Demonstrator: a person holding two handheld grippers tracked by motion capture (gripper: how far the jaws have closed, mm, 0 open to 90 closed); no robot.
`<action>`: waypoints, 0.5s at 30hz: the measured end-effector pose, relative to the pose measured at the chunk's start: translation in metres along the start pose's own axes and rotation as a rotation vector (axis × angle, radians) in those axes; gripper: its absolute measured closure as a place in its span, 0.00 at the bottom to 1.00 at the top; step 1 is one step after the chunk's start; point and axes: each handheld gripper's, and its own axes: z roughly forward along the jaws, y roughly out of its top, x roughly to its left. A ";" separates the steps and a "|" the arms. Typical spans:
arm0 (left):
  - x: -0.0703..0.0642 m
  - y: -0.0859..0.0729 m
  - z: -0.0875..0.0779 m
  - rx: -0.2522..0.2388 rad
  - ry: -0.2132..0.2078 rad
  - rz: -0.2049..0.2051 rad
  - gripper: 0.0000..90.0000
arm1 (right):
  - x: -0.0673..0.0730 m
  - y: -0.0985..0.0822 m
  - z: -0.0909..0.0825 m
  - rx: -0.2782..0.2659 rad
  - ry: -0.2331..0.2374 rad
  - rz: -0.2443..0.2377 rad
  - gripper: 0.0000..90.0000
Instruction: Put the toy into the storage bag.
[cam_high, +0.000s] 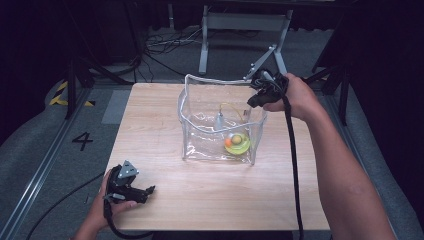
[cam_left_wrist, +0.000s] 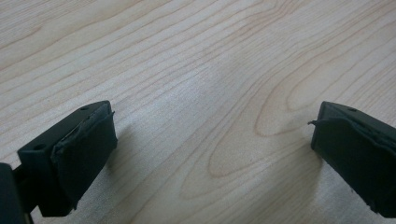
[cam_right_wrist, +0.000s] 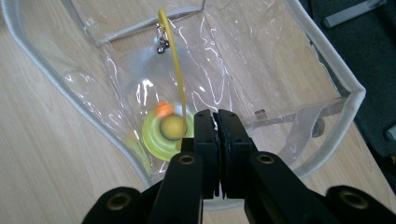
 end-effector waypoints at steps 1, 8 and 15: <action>0.000 0.000 0.000 0.002 -0.004 -0.005 0.00 | 0.000 -0.002 0.000 -0.001 -0.002 0.001 0.95; 0.000 0.000 0.000 0.000 -0.001 -0.004 0.00 | -0.001 -0.013 -0.007 -0.051 -0.029 0.018 0.82; 0.000 0.000 0.000 -0.001 -0.001 -0.004 0.00 | 0.004 -0.029 -0.020 -0.107 -0.070 0.029 0.62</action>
